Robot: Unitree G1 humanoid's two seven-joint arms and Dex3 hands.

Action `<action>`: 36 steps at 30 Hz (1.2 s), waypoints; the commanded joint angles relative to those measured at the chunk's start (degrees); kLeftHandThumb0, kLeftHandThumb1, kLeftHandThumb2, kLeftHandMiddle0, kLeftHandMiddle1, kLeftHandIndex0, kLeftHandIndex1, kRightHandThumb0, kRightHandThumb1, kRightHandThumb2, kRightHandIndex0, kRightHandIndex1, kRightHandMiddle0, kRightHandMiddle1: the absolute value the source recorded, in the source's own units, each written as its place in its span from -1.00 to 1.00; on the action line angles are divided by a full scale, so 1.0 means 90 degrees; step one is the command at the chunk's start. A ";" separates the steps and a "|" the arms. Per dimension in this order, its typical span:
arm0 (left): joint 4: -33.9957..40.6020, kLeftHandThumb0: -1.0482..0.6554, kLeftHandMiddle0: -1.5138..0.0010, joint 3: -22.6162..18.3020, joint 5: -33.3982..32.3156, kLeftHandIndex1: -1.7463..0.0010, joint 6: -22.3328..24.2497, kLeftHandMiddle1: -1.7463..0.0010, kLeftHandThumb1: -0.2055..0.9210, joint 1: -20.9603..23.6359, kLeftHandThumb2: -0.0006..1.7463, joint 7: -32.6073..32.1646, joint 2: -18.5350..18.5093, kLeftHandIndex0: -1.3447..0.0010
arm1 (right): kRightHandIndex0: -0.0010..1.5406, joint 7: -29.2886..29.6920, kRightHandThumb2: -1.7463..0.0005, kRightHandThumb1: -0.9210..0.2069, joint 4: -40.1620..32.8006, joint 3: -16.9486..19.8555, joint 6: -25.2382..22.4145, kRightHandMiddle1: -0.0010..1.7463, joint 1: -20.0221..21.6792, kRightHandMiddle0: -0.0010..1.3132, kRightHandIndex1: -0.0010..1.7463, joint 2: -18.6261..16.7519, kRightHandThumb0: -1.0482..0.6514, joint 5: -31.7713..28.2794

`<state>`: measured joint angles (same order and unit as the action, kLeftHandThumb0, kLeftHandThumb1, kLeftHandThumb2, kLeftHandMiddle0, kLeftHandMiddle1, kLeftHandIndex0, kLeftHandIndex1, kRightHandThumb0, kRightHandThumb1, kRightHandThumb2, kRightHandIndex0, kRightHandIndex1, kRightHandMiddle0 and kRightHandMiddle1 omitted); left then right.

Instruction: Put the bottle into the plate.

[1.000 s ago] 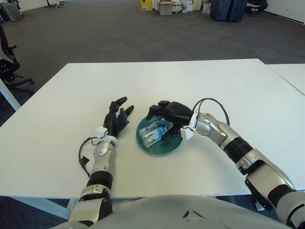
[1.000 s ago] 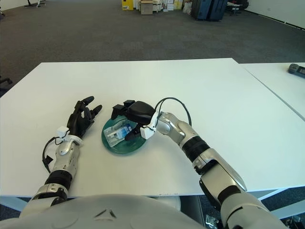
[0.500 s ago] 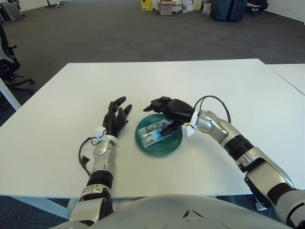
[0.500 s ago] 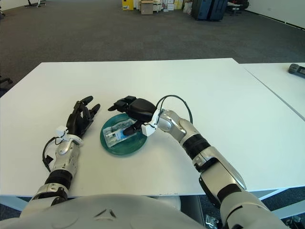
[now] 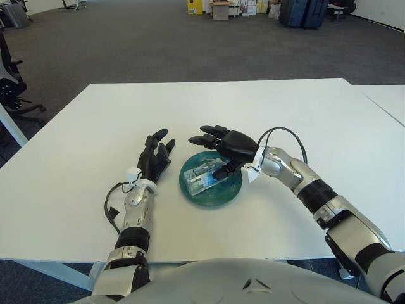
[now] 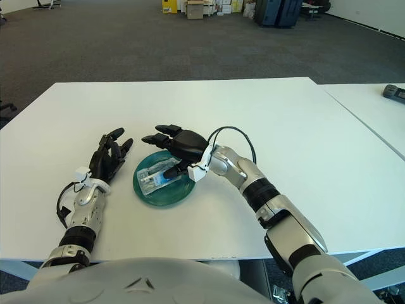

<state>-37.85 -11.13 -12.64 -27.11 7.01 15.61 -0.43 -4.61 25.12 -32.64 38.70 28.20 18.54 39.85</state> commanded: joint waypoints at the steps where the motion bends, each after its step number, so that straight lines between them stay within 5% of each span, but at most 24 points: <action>1: -0.0028 -0.70 0.38 0.0020 0.0070 -0.06 -0.0060 0.91 1.00 -0.0057 0.01 -0.0078 0.0008 0.96 | -1.00 0.0103 0.14 -1.00 -0.0074 0.0174 -0.0115 -0.88 0.0019 -1.00 -1.00 0.0038 -1.00 0.0010; 10: -0.0276 -0.67 0.27 0.0013 0.0196 -0.11 -0.0495 0.86 1.00 0.0003 0.04 -0.0080 -0.0010 0.89 | -1.00 0.0372 0.14 -1.00 0.0547 0.0856 -0.0354 -0.93 0.0301 -0.92 -1.00 -0.0112 -1.00 -0.0597; 14: -0.0431 -0.68 0.20 0.0013 0.0275 -0.14 -0.0728 0.83 1.00 0.0043 0.05 -0.0071 -0.0036 0.82 | -0.93 0.0794 0.14 -1.00 0.1043 0.1548 -0.0575 -0.92 0.0199 -0.86 -0.97 -0.0391 -0.99 -0.1316; 21: -0.0610 -0.70 0.10 0.0013 0.0318 -0.14 -0.0941 0.78 1.00 0.0100 0.05 -0.0059 -0.0049 0.77 | -0.76 0.1220 0.09 -1.00 0.1449 0.2322 -0.0726 -0.44 -0.0109 -0.99 -0.97 -0.0685 -0.87 -0.2169; 36: -0.0757 -0.67 0.09 -0.0036 0.0180 -0.11 -0.0927 0.75 1.00 0.0210 0.02 0.0066 -0.0054 0.80 | -0.56 0.1135 0.02 -1.00 0.1717 0.3308 -0.1164 -0.17 -0.0542 -1.00 -0.94 -0.1236 -0.64 -0.3546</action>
<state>-43.16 -11.22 -10.07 -35.41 8.85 15.55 -1.03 6.41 39.01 -5.14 28.84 23.22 8.16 11.20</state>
